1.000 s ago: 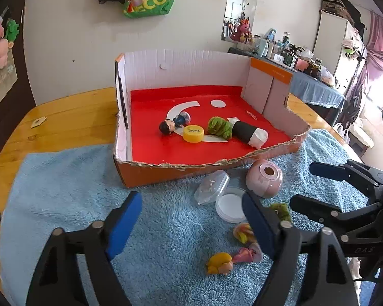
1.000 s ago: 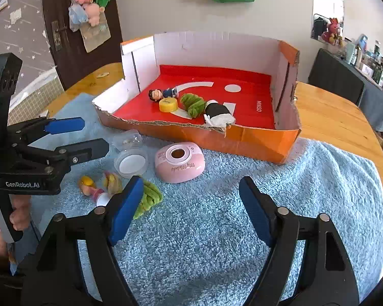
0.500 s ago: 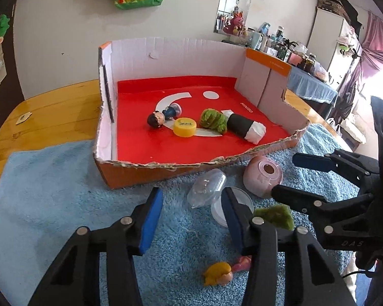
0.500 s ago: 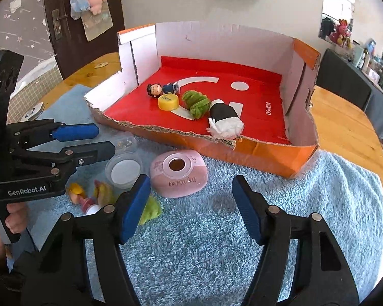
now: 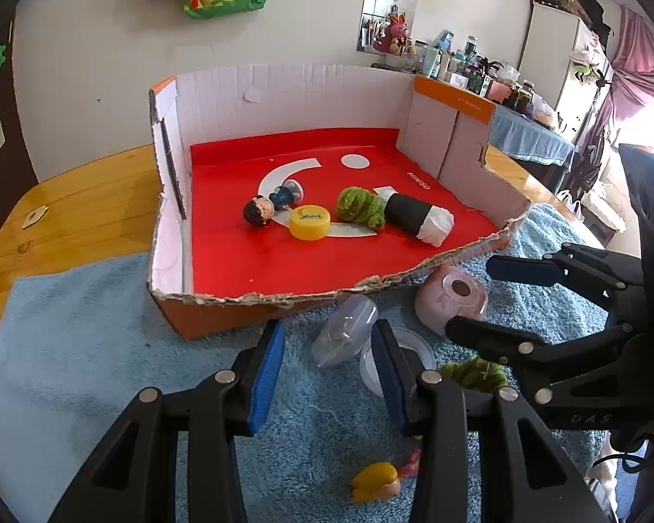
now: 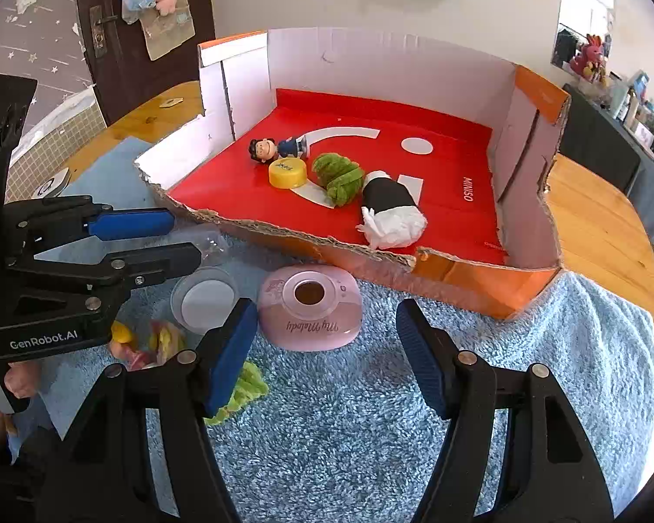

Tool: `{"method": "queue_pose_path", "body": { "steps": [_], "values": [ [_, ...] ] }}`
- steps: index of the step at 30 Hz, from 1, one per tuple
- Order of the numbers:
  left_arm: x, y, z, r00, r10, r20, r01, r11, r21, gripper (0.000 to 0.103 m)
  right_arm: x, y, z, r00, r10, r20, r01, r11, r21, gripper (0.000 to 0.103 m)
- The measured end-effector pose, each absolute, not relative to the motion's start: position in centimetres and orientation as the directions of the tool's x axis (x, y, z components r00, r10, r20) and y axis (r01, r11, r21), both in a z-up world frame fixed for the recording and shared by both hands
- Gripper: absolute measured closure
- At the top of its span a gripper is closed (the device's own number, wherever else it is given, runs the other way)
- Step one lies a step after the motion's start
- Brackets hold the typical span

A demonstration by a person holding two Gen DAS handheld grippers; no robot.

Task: Organize objects
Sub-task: 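Move both grippers toward the pink container and clear cup on the towel, then grasp the clear plastic cup with the left gripper while the right grasps the pink container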

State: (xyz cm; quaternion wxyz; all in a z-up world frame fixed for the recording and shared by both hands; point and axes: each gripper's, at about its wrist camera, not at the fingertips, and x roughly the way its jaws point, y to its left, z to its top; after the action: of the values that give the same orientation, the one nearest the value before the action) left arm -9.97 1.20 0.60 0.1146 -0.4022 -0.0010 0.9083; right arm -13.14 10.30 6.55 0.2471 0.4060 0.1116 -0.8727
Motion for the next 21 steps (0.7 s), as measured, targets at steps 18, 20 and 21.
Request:
{"method": "queue_pose_path", "body": {
  "steps": [18, 20, 21],
  "values": [
    [-11.0, 1.9, -0.5, -0.607, 0.228, -0.762, -0.234, -0.967, -0.103, 0.073, -13.9, 10.0, 5.1, -0.506, -0.347, -0.790, 0.531, -0.847, 0.032, 0.042],
    [-11.0, 1.9, -0.5, -0.606, 0.229, -0.762, -0.236, -0.966, -0.103, 0.074, -13.8, 10.2, 5.1, -0.512, -0.356, -0.782, 0.528, -0.848, 0.041, 0.046],
    [-11.0, 1.9, -0.5, -0.605, 0.231, -0.762, -0.237, -0.966, -0.104, 0.075, -13.7, 10.4, 5.2, -0.516, -0.364, -0.776, 0.525, -0.850, 0.050, 0.051]
  ]
}}
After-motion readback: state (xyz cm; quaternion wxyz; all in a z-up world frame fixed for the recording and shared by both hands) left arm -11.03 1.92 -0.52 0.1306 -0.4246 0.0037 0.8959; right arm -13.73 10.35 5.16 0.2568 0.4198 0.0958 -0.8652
